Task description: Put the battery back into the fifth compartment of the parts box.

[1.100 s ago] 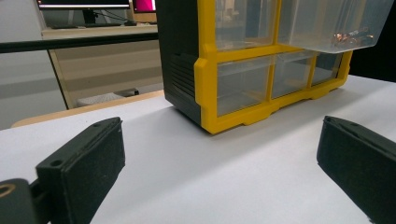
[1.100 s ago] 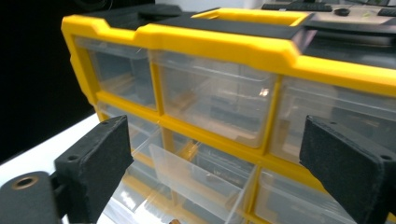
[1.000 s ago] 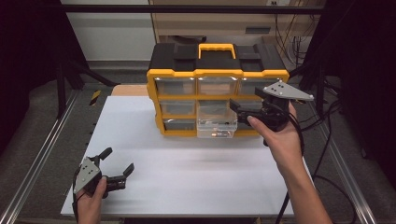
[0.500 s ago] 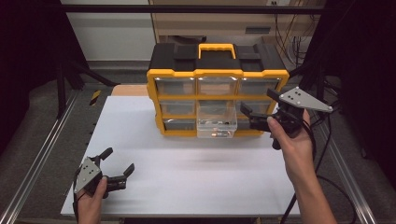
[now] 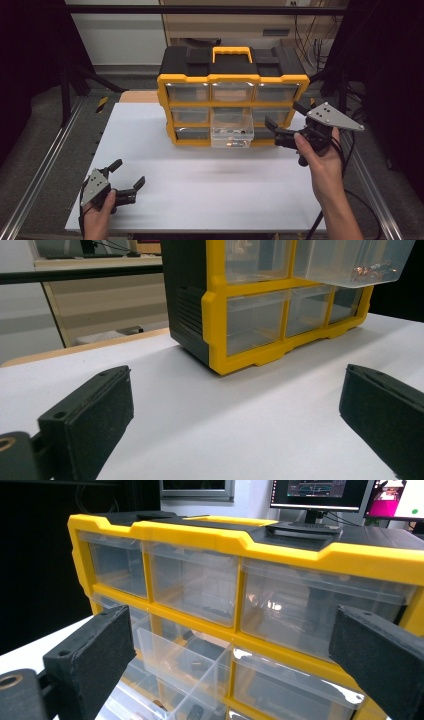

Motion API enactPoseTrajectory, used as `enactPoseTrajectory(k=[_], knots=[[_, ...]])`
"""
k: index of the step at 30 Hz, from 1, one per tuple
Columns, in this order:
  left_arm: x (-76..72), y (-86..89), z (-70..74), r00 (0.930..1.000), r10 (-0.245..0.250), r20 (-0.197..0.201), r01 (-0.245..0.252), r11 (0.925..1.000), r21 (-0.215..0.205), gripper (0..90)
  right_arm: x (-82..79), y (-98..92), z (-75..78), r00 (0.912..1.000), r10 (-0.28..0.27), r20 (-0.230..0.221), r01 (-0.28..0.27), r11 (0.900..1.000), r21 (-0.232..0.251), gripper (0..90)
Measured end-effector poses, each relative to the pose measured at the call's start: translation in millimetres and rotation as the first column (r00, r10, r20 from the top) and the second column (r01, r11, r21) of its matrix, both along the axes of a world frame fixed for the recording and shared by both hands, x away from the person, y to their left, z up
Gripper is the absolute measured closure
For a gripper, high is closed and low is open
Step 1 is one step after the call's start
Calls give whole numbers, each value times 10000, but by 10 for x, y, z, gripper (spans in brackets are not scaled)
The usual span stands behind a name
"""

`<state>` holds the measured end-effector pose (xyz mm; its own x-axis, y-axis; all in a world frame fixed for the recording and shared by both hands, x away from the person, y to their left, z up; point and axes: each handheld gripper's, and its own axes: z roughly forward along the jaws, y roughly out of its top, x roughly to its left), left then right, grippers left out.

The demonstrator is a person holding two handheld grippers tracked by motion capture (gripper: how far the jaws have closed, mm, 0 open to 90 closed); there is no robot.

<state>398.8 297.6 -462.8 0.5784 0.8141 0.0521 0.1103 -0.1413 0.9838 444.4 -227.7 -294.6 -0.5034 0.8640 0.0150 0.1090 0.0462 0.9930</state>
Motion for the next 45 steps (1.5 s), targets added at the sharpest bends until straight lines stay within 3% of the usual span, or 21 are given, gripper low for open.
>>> enactPoseTrajectory(k=[12, 30, 45], knots=[[-3, -2, -2, 9999, -102, -112, 101, 9999, -94, 9, -114, -103, -120, 9999, -144, 13, 144, 9998, 104, 47], [-16, 6, 1, 9999, -101, -130, 99, 9999, -123, 8, -313, -157, -568, 9997, -179, -139, 175, 9996, -236, 48], [-21, -6, -6, 9998, -86, -172, 85, 10000, -51, 8, -449, -261, -888, 9994, -199, -281, 197, 9998, -78, 54]])
